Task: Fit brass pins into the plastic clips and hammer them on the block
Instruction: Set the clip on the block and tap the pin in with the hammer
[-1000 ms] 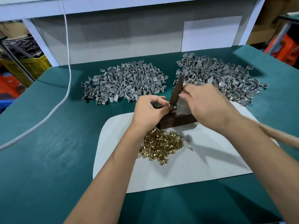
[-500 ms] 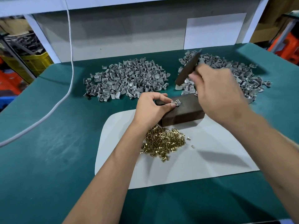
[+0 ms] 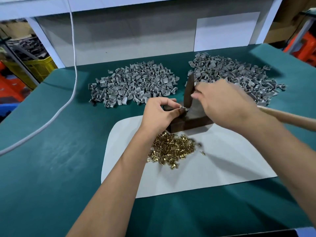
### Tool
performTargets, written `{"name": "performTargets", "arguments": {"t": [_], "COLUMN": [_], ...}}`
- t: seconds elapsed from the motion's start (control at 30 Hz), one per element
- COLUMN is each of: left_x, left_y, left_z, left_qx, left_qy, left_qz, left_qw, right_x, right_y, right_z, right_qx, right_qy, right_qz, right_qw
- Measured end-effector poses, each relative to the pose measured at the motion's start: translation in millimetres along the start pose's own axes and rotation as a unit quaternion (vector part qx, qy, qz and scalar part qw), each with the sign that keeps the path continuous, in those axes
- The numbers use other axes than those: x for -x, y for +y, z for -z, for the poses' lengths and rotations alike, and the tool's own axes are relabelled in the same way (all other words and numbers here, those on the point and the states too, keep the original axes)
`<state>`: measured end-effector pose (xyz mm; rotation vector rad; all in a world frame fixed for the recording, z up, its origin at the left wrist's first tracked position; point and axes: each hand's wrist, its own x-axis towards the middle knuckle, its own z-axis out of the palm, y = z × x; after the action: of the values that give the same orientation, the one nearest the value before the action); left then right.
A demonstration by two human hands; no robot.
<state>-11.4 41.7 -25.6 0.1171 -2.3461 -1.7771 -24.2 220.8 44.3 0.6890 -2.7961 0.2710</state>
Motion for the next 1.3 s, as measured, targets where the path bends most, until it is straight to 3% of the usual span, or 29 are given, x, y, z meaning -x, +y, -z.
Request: {"name": "performTargets", "arguments": {"t": [0.1, 0.2, 0.27, 0.4, 0.5, 0.57, 0.63, 0.7, 0.73, 0.87, 0.97, 1.03, 1.07, 1.2, 1.3], "left_x": [-2, -2, -1, -2, -2, -1, 0, -1, -1, 0, 2, 0, 0, 1, 1], "left_y": [-1, 0, 0, -1, 0, 1, 2, 1, 1, 2, 4, 2, 2, 2, 2], "left_z": [0, 0, -1, 0, 0, 0, 0, 1, 1, -1, -1, 0, 0, -1, 0], "left_qx": [-0.011, 0.003, -0.003, -0.013, -0.008, -0.013, -0.016, -0.018, -0.016, -0.013, -0.010, -0.015, -0.015, -0.009, -0.023], "left_qy": [0.002, 0.003, 0.006, 0.005, 0.005, 0.007, 0.005, 0.005, 0.005, 0.003, 0.007, 0.006, 0.005, 0.002, 0.005], "left_qz": [0.000, 0.008, 0.007, 0.000, 0.008, 0.010, 0.009, 0.007, 0.006, 0.011, 0.011, 0.002, -0.002, -0.002, -0.006], "left_qw": [1.000, 1.000, 1.000, 1.000, 1.000, 1.000, 1.000, 1.000, 1.000, 1.000, 1.000, 1.000, 1.000, 1.000, 1.000], "right_x": [2, 5, -1, 0, 5, -1, -3, 0, 3, 6, 0, 0, 1, 0, -2], "right_y": [-1, -7, -2, 0, -5, 1, 6, 4, -1, -4, 5, 5, 2, -2, 5], "right_z": [1, -9, -1, 0, -12, -4, 4, 3, 0, -10, 4, 4, 0, -15, -9], "right_qx": [-0.056, -0.022, -0.009, -0.024, -0.017, 0.020, 0.034, -0.022, -0.035, 0.014, 0.046, -0.008, -0.024, -0.015, 0.023], "right_qy": [0.088, -0.009, -0.027, 0.086, -0.005, -0.020, 0.040, 0.131, 0.127, -0.020, 0.028, 0.111, 0.115, -0.001, 0.016], "right_qz": [-0.018, -0.018, -0.014, -0.011, -0.009, 0.004, 0.008, -0.014, -0.019, -0.023, -0.014, -0.022, -0.022, -0.013, 0.029], "right_qw": [0.994, 1.000, 0.999, 0.996, 1.000, 1.000, 0.999, 0.991, 0.991, 0.999, 0.998, 0.994, 0.993, 1.000, 0.999]}}
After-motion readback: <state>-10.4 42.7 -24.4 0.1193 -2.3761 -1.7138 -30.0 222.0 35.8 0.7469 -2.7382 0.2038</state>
